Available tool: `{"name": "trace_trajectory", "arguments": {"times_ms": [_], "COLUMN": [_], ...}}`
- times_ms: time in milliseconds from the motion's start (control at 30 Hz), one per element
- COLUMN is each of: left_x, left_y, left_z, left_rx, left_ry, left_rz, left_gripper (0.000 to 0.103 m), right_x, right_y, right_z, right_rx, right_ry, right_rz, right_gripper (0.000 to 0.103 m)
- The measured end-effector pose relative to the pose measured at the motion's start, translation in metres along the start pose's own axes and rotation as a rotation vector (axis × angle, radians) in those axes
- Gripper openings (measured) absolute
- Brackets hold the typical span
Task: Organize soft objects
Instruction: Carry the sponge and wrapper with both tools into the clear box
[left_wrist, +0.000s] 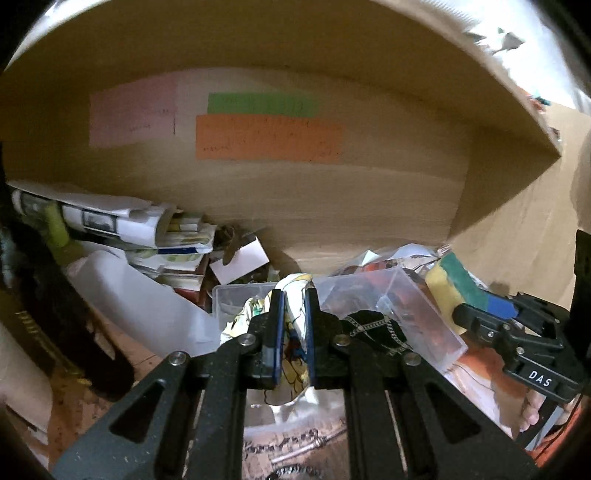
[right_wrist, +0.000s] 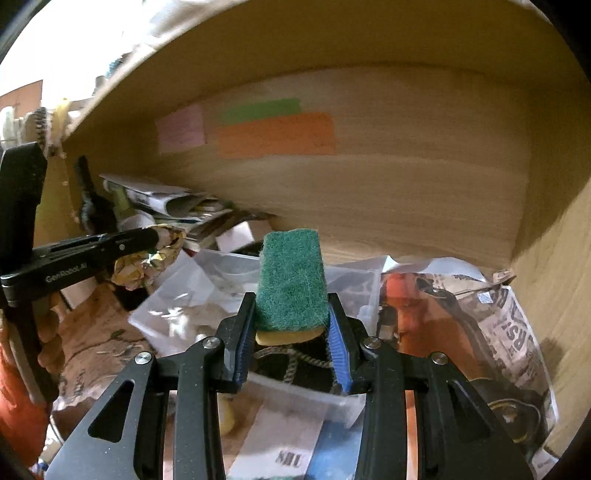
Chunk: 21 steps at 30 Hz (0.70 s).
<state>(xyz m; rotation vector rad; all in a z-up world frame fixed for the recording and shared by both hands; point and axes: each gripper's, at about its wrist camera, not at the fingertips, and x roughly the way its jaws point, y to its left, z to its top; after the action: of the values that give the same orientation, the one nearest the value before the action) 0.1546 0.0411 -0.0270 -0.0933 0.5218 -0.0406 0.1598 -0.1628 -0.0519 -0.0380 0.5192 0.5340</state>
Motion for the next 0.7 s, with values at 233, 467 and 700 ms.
{"name": "trace_trajectory", "arguments": {"times_ms": [233,467,700], "left_x": [0.05,0.091,0.092], "left_y": [0.007,0.012,0.004], "left_z": [-0.002,-0.017,-0.026], "left_rx": [-0.007,-0.015,0.014], "left_ry": [0.091,0.213,0.255], "left_rz": [0.02,0.017,0.012], "left_gripper": [0.009,0.009,0.015], "right_x": [0.034,0.055,0.059], "right_y": [-0.017,-0.015,-0.009], "right_z": [-0.008,-0.018,-0.021], "right_rx": [0.009,-0.017,-0.049], "right_ry": [0.099,0.181,0.217], "right_rz": [-0.041,-0.041,-0.041], "right_gripper": [0.033,0.033,0.036]}}
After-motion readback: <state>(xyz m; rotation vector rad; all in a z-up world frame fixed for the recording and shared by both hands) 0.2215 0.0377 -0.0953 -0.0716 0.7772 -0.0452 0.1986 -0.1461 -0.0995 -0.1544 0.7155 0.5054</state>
